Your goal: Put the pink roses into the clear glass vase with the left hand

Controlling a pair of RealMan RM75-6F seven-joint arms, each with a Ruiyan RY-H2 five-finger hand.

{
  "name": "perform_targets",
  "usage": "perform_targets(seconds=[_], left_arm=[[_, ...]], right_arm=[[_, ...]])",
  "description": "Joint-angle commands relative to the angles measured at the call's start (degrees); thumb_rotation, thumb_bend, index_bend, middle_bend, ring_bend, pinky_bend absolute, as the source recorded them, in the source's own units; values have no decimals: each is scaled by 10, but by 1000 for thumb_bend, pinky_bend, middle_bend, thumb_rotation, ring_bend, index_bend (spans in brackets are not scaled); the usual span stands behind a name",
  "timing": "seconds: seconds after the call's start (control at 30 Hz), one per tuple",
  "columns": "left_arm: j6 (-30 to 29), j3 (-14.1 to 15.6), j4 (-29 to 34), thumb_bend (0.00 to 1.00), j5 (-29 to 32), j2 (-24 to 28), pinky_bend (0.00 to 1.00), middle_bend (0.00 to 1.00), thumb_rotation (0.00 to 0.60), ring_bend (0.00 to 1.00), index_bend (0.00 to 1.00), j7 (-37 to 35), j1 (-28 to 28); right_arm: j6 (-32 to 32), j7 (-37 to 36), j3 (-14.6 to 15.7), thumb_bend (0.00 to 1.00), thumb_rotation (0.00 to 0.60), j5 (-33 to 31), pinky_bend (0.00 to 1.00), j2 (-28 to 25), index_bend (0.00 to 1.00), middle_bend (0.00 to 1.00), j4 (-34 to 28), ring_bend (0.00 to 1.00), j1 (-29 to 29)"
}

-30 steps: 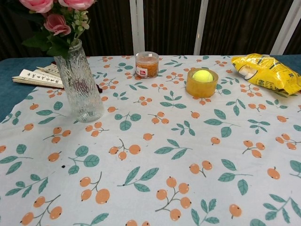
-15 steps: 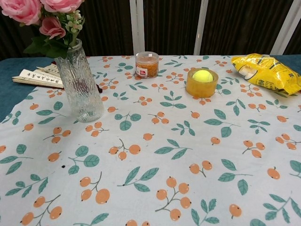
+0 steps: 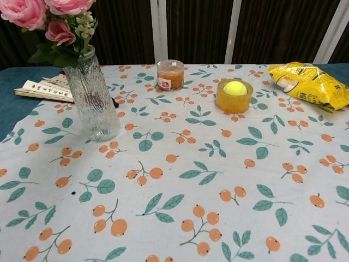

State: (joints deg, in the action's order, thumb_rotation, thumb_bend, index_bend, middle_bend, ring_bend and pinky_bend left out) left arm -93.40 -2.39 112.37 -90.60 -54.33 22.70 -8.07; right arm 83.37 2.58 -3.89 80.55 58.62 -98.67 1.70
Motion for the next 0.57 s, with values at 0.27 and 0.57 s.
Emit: perform_targets(seconds=[0.27,0.57], left_arm=[[-9,30,-156,163,29,-103,169,140,600,0,172,-73,49],[11,20,-194,163,39,-132,170,143,600,0,176,-81,42]], right_arm=[[17,-10,2,192,600,32,322,2,39,41,19,36,0],[38,-13,3,191,600,50,322,8,39,41,23,36,-5]])
